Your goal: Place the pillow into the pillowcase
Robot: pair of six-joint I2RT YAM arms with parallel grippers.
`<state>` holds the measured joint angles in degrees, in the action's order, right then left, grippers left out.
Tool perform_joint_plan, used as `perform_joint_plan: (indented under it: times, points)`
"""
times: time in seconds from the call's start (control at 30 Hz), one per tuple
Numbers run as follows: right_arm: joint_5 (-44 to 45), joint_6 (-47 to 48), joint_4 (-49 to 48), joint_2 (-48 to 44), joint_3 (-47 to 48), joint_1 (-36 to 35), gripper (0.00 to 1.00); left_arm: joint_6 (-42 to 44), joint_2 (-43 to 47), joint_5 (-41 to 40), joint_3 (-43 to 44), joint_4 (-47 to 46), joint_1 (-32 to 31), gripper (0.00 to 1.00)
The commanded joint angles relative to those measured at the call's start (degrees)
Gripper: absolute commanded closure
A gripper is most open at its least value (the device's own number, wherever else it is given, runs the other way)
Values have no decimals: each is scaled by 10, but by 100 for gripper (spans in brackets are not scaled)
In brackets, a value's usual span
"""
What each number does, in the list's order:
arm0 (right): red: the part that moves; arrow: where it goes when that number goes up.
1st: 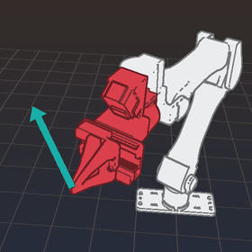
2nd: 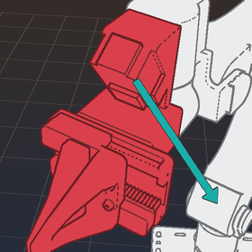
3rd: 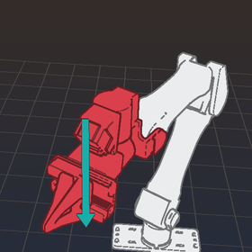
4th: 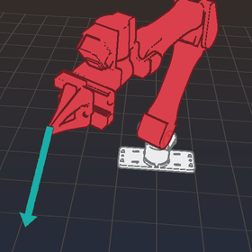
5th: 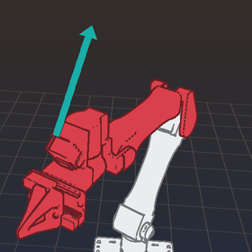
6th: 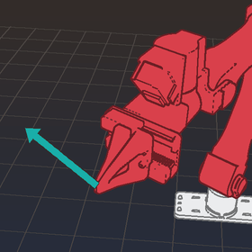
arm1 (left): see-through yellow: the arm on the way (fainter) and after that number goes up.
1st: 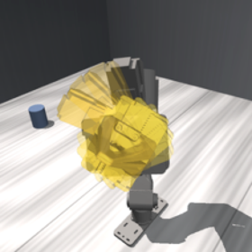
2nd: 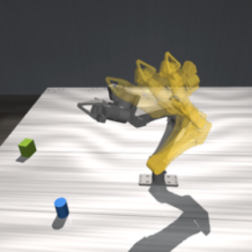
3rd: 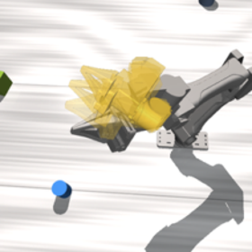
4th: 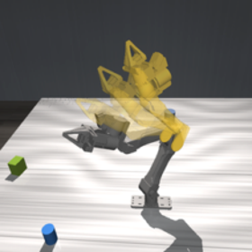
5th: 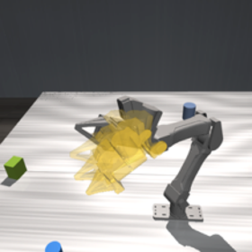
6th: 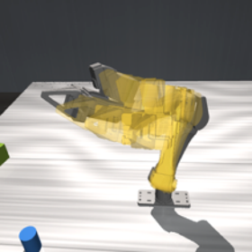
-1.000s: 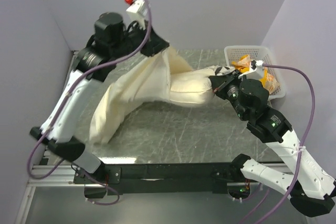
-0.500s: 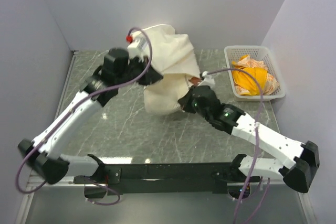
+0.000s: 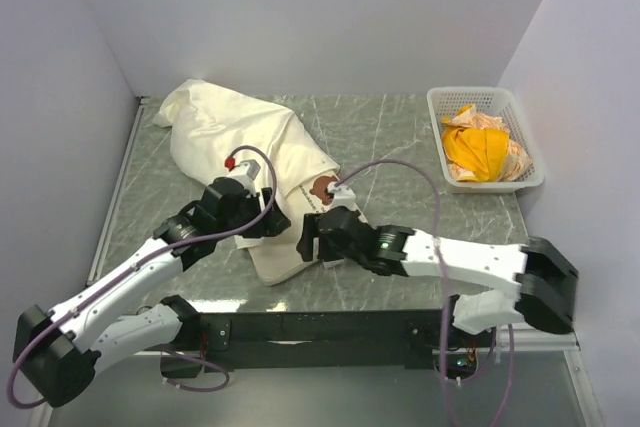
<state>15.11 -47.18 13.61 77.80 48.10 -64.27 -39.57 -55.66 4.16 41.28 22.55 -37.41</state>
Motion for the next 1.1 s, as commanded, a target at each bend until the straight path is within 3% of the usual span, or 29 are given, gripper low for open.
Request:
perform_joint_plan:
  times: [0.0, 0.07, 0.13, 0.23, 0.3, 0.43, 0.63, 0.73, 1.0, 1.03, 1.07]
  points:
    - [47, 28, 4, -151, 2, 3, 17, 41, 52, -40, 38, -9, -20, 20]
    - [79, 34, 36, -203, 5, 5, 12, 76, 56, -40, 70, 0, -33, 13]
    - [71, 38, 65, -218, 12, 61, 12, 97, 44, -63, 105, 17, -56, 7]
    - [-80, 61, 21, -218, -17, 247, 14, 117, 10, -133, 150, 40, -111, 4]
    - [-139, 82, -7, -172, -8, 324, 15, 121, -14, -155, 169, 46, -148, 3]
    - [-202, 107, -57, -69, 37, 386, 17, 135, -102, -202, 211, 52, -203, 2]
    - [-263, 98, -120, 82, 60, 408, 20, 183, -248, -246, 247, 18, -245, 1]
    - [-283, 76, -149, 107, 42, 408, 21, 202, -326, -343, 269, 25, -265, 1]
    - [-279, 79, -152, 112, 25, 410, 21, 195, -430, -459, 231, -44, -282, 1]
    - [-278, 82, -148, 115, 28, 410, 21, 187, -439, -499, 230, -38, -282, 2]
    - [-278, 85, -147, 118, 31, 409, 21, 180, -446, -511, 229, -33, -280, 17]
